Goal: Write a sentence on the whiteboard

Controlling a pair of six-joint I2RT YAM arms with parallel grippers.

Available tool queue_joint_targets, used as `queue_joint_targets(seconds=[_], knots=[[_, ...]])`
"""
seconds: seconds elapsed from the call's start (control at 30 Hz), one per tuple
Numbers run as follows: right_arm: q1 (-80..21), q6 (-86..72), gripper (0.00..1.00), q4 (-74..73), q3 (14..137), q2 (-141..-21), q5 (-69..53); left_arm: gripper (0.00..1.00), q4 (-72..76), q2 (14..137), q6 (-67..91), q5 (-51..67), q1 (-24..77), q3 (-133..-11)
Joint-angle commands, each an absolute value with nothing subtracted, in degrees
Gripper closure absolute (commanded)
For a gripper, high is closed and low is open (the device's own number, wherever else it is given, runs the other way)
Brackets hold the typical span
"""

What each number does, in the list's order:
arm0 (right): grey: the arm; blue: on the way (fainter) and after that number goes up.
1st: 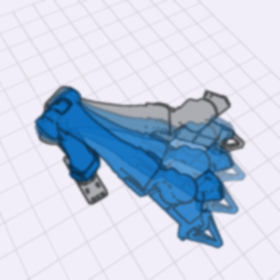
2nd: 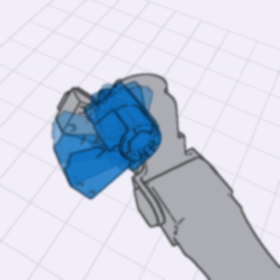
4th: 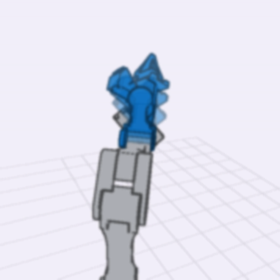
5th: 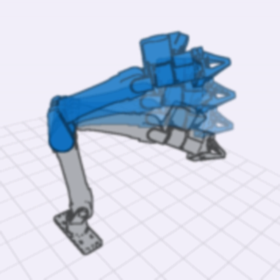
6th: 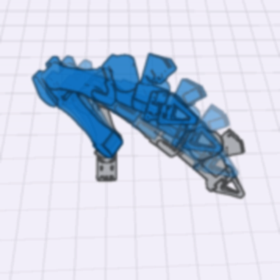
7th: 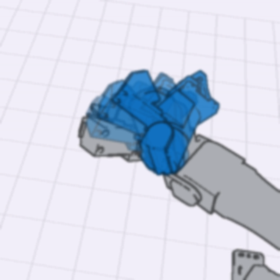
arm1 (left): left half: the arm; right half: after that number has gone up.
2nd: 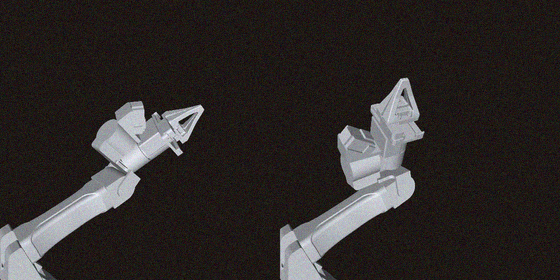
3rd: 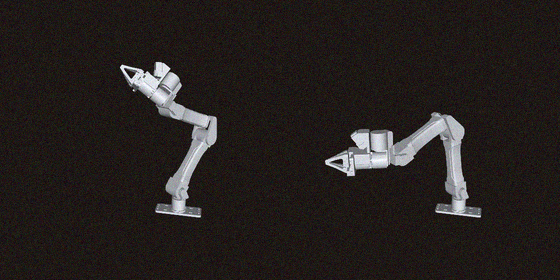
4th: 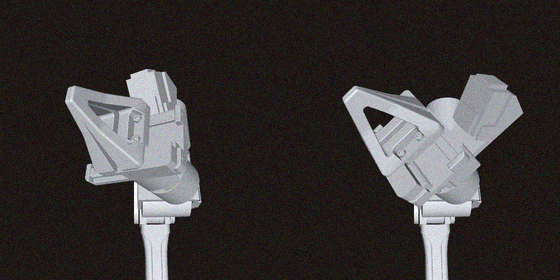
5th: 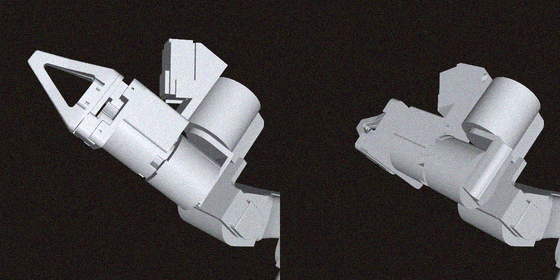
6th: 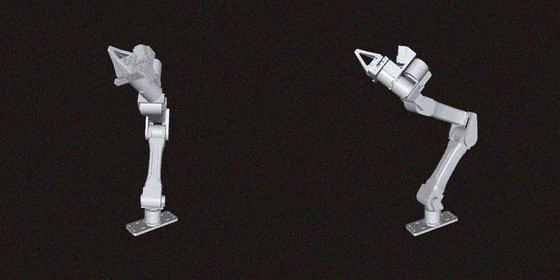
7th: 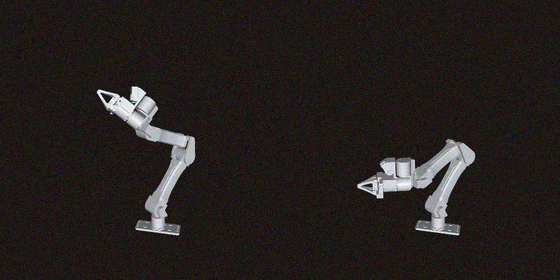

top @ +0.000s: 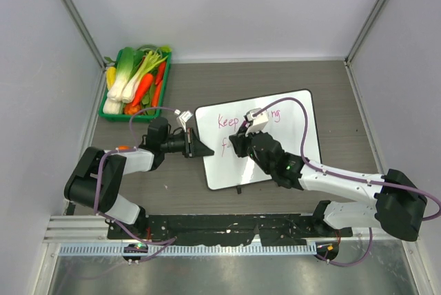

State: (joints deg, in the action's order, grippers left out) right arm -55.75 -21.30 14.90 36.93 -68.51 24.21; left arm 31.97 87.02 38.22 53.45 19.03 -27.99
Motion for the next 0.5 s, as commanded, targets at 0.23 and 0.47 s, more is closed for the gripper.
queue_joint_targets(seconds=[0.23, 0.47], knots=[[-55.5, -22.3, 0.99, 12.9, 34.5, -65.6, 27.1, 1.0, 24.4, 89.0, 31.6, 42.8, 20.1, -27.3], [-55.0, -21.6, 0.99, 14.1, 35.9, -65.5, 29.9, 1.0, 24.3, 88.9, 31.6, 42.7, 20.2, -27.2]])
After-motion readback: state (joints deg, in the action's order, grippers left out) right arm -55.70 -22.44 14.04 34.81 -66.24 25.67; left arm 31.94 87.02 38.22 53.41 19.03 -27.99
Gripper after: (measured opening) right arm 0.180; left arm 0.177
